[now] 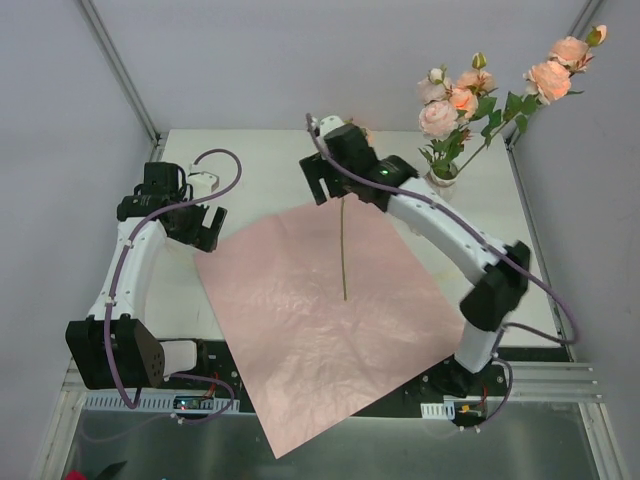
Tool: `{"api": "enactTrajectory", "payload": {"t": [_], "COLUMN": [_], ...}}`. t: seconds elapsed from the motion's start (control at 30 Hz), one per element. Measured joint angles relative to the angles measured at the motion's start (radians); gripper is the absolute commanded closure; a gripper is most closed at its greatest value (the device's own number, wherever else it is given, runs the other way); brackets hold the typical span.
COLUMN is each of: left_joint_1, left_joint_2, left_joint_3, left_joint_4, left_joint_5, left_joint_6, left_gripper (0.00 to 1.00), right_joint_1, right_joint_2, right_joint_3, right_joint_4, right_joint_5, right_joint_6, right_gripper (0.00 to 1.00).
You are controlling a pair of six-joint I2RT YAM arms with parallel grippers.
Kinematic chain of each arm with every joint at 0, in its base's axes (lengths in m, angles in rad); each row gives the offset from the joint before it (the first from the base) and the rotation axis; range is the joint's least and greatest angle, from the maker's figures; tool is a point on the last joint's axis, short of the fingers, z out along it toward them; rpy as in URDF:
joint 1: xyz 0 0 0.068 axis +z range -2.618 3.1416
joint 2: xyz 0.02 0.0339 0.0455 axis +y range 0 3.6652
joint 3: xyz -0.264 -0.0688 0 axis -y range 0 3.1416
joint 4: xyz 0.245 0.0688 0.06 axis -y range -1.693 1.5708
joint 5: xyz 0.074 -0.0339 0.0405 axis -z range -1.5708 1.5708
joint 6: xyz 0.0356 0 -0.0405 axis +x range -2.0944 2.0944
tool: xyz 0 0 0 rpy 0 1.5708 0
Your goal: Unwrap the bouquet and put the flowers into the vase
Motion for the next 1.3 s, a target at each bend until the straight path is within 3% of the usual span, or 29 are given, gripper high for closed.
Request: {"api": "enactTrajectory", "payload": {"t": [0.17, 0.3, 0.93, 1.3], "left_joint_1": [0.0, 0.0, 0.0, 0.0], "left_joint_2": [-0.003, -0.01, -0.011, -0.011], "left_joint_3": [0.0, 0.0, -0.011, -0.011], "left_joint_4": [-0.008, -0.01, -0.016, -0.014], "left_joint_5": [0.0, 0.0, 0.001, 0.0], "left_joint_6": [0.002, 0.002, 0.007, 0.024], "left_gripper": [0.01, 0.01, 0.01, 0.01], "right_joint_1": [-0.014, -0.035, -0.152, -0.179], "right_joint_2": [0.416, 0.561, 0.718, 0.776], "right_joint_3": [0.225, 0.242, 0.326, 0.397], "right_joint_4": [-0.197, -0.269, -0.264, -0.258], "right_joint_5": [0.031, 0.061, -0.021, -0.054], "right_joint_6": [0.093, 0.142, 0.262, 0.29], "right_gripper": [0.26, 0.35, 0.51, 0.66]}}
